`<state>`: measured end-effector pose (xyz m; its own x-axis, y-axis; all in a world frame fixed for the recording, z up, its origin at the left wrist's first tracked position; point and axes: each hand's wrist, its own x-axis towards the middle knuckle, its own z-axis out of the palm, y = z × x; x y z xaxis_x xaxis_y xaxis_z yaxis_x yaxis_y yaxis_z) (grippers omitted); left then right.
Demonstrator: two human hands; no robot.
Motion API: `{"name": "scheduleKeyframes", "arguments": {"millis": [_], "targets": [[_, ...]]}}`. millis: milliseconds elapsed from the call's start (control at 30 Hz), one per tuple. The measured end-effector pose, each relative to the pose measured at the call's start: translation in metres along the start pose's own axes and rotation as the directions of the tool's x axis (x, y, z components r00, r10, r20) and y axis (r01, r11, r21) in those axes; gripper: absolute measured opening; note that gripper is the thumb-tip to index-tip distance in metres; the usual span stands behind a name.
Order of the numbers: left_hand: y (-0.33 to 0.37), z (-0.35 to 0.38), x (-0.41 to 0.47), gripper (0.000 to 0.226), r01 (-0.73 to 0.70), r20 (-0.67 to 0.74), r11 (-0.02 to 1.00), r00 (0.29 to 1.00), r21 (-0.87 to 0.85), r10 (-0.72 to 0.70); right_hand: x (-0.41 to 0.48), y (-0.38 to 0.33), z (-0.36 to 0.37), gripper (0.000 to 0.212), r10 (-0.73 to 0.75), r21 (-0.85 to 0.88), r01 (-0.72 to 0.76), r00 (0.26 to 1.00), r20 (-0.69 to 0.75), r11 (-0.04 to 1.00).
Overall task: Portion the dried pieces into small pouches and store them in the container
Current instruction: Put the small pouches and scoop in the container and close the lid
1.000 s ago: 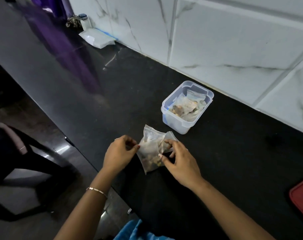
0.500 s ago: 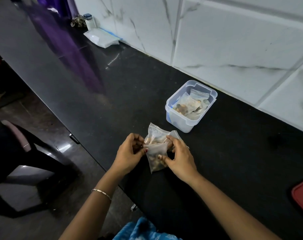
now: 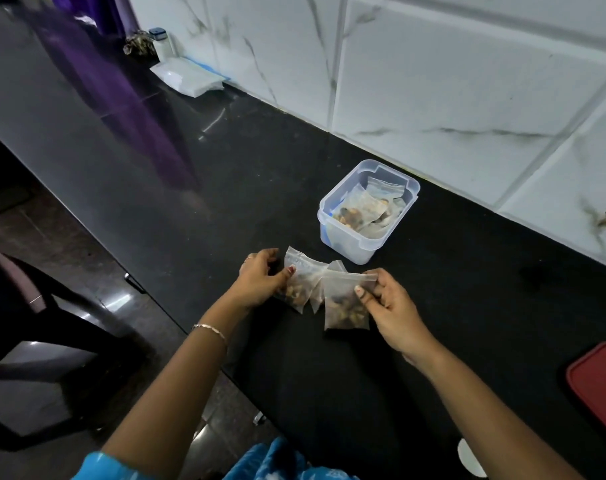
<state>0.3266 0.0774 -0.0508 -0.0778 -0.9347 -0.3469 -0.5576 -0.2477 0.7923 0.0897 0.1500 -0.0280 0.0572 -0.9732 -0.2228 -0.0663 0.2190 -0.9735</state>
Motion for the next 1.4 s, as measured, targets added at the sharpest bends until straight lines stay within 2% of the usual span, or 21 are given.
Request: {"name": "scheduleKeyframes", "arguments": {"millis": [67, 200, 367, 467, 600, 767, 933, 1033, 1167, 1267, 1333, 1400], "targets": [[0.003, 0.002, 0.008, 0.053, -0.031, 0.000, 0.995, 1.000, 0.098, 0.031, 0.000, -0.001, -0.003, 0.011, -0.005, -0.003, 0.005, 1.000, -0.017, 1.000], [0.019, 0.003, -0.002, 0.012, -0.056, -0.085, 0.993, 0.995, -0.103, 0.047, -0.001, -0.005, -0.006, 0.009, -0.046, 0.027, 0.050, 0.990, -0.133, 0.998], [0.032, -0.012, -0.008, 0.005, -0.184, -0.245, 0.936, 0.963, -0.299, 0.111, 0.009, -0.022, -0.021, 0.012, -0.121, -0.005, 0.125, 0.951, -0.283, 0.992], [0.061, -0.017, 0.006, 0.010, -0.260, -0.327, 0.913, 0.933, -0.313, 0.154, 0.028, -0.041, -0.034, 0.010, -0.174, -0.074, 0.158, 0.901, -0.396, 0.985], [0.110, -0.012, 0.033, 0.007, -0.334, -0.306, 0.929, 0.911, -0.160, 0.275, 0.054, -0.063, -0.053, 0.013, -0.236, -0.129, 0.198, 0.801, -0.550, 0.972], [0.157, 0.014, 0.059, 0.006, -0.373, -0.277, 0.927, 0.888, 0.035, 0.368, 0.069, -0.070, -0.064, 0.021, -0.222, -0.123, 0.186, 0.770, -0.599, 0.975], [0.169, 0.029, 0.081, 0.006, -0.287, -0.068, 0.901, 0.943, 0.326, 0.325, 0.075, -0.070, -0.071, 0.027, -0.212, -0.128, 0.168, 0.755, -0.621, 0.977], [0.162, 0.032, 0.086, 0.013, -0.280, 0.025, 0.839, 0.952, 0.467, 0.304, 0.081, -0.071, -0.075, 0.021, -0.194, -0.115, 0.157, 0.750, -0.633, 0.981], [0.157, 0.036, 0.082, 0.039, -0.342, 0.015, 0.686, 0.900, 0.642, 0.435, 0.091, -0.078, -0.077, 0.009, -0.188, -0.107, 0.156, 0.758, -0.625, 0.982], [0.156, 0.039, 0.080, 0.055, -0.310, -0.007, 0.548, 0.866, 0.777, 0.500, 0.103, -0.086, -0.075, 0.007, -0.185, -0.132, 0.131, 0.773, -0.607, 0.982], [0.155, 0.037, 0.081, 0.056, -0.265, -0.033, 0.529, 0.872, 0.806, 0.488, 0.111, -0.092, -0.073, 0.008, -0.184, -0.148, 0.119, 0.784, -0.592, 0.982], [0.153, 0.034, 0.082, 0.058, -0.209, -0.085, 0.575, 0.893, 0.791, 0.442, 0.120, -0.097, -0.071, 0.010, -0.169, -0.160, 0.095, 0.815, -0.554, 0.983]]}}
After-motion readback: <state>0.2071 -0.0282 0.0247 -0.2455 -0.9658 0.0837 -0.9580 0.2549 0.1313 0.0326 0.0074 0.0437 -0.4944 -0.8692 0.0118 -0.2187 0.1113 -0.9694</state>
